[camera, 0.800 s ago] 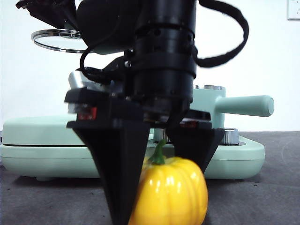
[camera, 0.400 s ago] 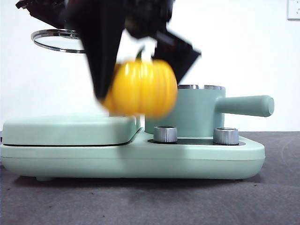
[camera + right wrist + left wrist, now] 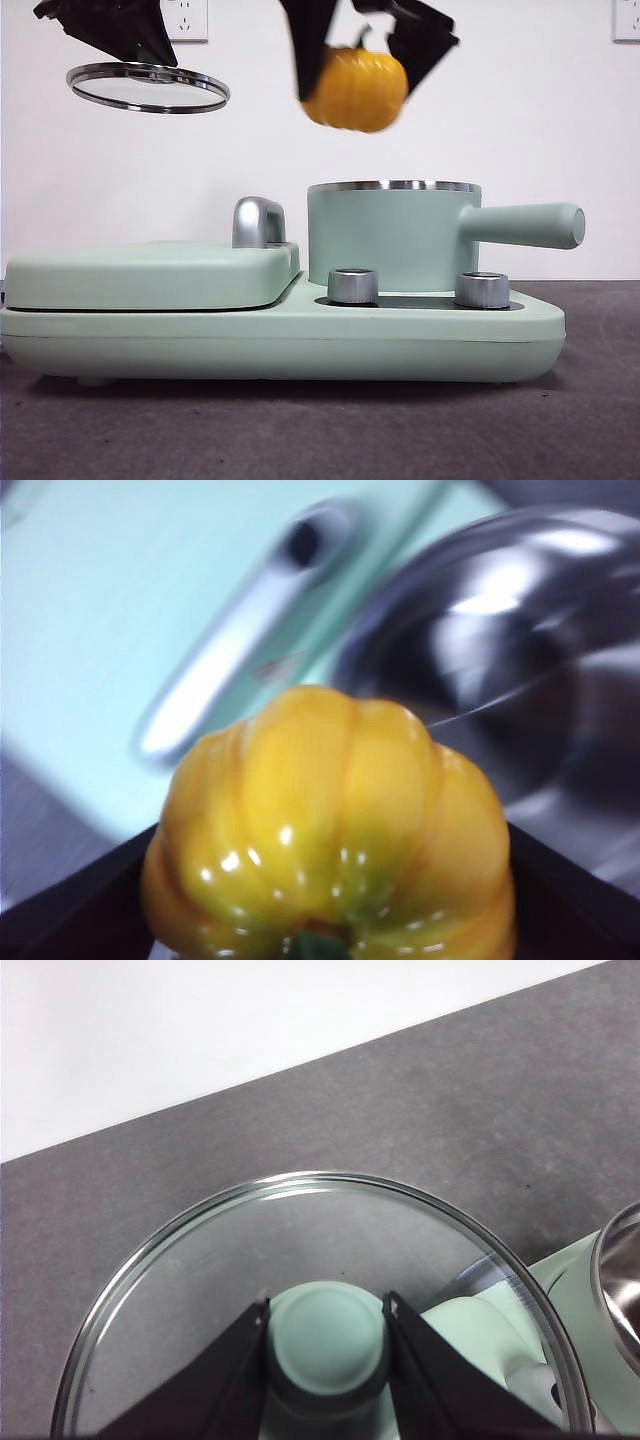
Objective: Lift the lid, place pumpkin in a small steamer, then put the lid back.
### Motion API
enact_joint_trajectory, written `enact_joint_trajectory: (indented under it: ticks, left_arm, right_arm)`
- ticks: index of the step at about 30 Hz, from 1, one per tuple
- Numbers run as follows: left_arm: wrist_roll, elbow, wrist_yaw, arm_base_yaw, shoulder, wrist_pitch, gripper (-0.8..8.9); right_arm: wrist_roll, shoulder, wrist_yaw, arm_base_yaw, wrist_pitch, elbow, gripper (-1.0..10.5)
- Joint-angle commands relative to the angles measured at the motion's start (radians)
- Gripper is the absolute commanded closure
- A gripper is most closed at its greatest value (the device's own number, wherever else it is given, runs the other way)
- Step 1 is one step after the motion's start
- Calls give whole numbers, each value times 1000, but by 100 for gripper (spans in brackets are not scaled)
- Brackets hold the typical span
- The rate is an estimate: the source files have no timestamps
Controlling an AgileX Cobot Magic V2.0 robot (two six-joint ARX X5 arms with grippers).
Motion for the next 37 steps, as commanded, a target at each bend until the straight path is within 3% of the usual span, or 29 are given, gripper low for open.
enact_joint_trajectory:
  ticks: [1,10,22,37]
  left_arm:
    - [-2,32,2,-2,-9,23,732]
    - [-2,32,2,-2,-9,21,732]
    - [-2,32,1,-2,-9,20,732]
    - [-13,32,2,-2,-9,20,732]
  right_arm:
    - [-39,72,2,-36,-13,69,623]
    - [-68,220,5,-122,-26,135,623]
    - [-81,319,80,-111,-58,135,623]
    - [-81,352,103,-111,-79,134,623]
